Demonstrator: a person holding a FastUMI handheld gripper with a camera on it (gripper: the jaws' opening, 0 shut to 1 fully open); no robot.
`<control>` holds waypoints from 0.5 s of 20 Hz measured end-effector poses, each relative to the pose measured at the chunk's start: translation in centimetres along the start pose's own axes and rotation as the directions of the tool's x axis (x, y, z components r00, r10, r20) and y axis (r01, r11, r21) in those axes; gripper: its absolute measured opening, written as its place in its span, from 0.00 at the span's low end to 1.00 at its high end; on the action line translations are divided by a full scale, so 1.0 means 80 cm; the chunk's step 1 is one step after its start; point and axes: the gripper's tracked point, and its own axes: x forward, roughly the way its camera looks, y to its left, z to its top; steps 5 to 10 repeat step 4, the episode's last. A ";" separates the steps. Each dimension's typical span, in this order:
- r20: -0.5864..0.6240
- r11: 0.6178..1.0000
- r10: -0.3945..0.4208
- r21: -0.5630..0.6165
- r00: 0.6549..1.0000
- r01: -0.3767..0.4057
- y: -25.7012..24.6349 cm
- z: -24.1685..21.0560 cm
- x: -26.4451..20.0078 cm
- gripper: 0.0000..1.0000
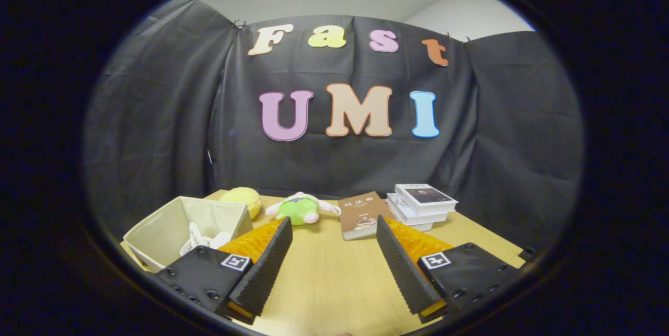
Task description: Open the storage box then place both shoes into the box .Put the left shoe in first, then the right shoe, with the right side of both shoes facing outward in a uniform manner.
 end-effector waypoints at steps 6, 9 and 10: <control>0.017 1.000 -0.014 0.026 1.000 0.014 -0.014 0.002 -0.001 1.00; 0.017 1.000 -0.014 0.026 1.000 0.014 -0.014 0.002 -0.001 1.00; 0.017 1.000 -0.014 0.026 1.000 0.014 -0.014 0.002 -0.001 1.00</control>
